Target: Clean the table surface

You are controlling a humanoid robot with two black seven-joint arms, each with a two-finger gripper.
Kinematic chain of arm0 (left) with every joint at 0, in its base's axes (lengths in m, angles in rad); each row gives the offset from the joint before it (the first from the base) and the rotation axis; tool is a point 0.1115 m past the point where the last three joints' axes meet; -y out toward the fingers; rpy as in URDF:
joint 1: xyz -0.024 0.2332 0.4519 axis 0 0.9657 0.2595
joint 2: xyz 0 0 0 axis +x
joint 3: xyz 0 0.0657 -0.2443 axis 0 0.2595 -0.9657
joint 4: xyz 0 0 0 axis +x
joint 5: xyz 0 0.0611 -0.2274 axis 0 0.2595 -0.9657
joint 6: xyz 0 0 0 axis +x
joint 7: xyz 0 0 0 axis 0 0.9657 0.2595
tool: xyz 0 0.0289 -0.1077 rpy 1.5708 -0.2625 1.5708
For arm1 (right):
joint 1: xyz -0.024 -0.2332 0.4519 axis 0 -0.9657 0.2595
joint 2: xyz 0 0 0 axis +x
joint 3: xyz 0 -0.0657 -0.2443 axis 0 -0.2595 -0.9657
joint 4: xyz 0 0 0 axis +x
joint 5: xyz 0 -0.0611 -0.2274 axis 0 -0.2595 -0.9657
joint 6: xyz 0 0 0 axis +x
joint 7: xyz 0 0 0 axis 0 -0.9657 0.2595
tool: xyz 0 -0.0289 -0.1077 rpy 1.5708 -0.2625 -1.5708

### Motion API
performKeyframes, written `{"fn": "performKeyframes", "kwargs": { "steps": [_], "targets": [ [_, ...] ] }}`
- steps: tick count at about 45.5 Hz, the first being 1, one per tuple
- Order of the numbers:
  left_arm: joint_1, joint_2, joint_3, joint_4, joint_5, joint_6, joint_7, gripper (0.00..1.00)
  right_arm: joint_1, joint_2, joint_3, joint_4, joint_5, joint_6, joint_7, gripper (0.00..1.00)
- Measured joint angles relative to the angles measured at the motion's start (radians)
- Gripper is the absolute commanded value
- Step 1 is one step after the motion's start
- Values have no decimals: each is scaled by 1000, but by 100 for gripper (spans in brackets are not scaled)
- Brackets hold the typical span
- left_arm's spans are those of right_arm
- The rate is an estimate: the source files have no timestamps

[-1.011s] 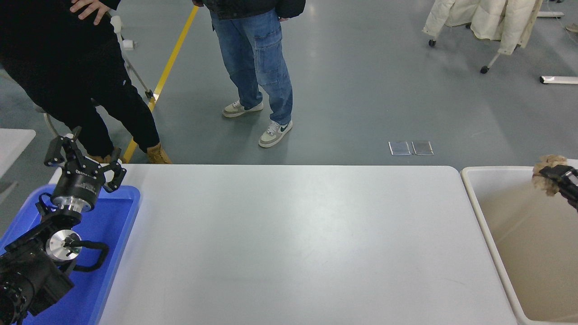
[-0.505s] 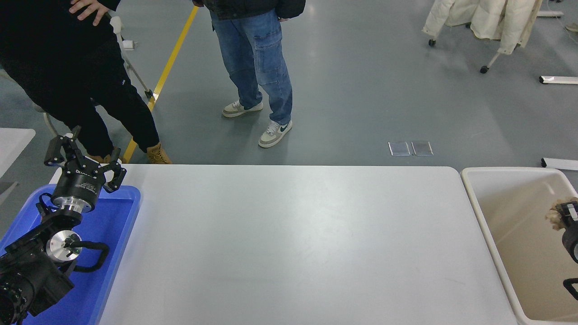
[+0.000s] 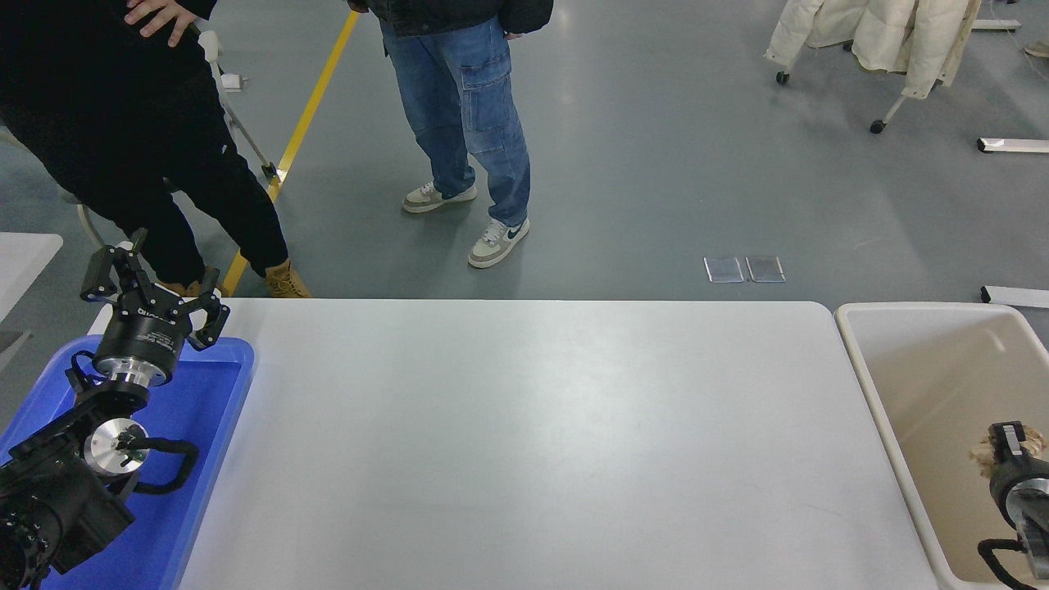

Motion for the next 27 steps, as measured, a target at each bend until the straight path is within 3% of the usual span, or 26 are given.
{"fn": "performKeyframes", "kwargs": {
  "steps": [16, 18, 19, 21, 22, 27],
  "targets": [
    [0, 0, 0, 0, 0, 0, 0, 100, 2, 6, 23, 6, 7, -2, -27, 0],
    [0, 0, 0, 0, 0, 0, 0, 100, 2, 6, 29, 7, 9, -2, -30, 13],
    [0, 0, 0, 0, 0, 0, 0, 100, 3, 6, 32, 7, 11, -2, -32, 32],
    [0, 0, 0, 0, 0, 0, 0, 100, 3, 6, 36, 8, 14, -2, -34, 92],
    [0, 0, 0, 0, 0, 0, 0, 100, 3, 6, 38, 8, 16, -2, -36, 100],
    [0, 0, 0, 0, 0, 1, 0, 100, 7, 6, 47, 15, 32, -2, -39, 100]
  ]
}}
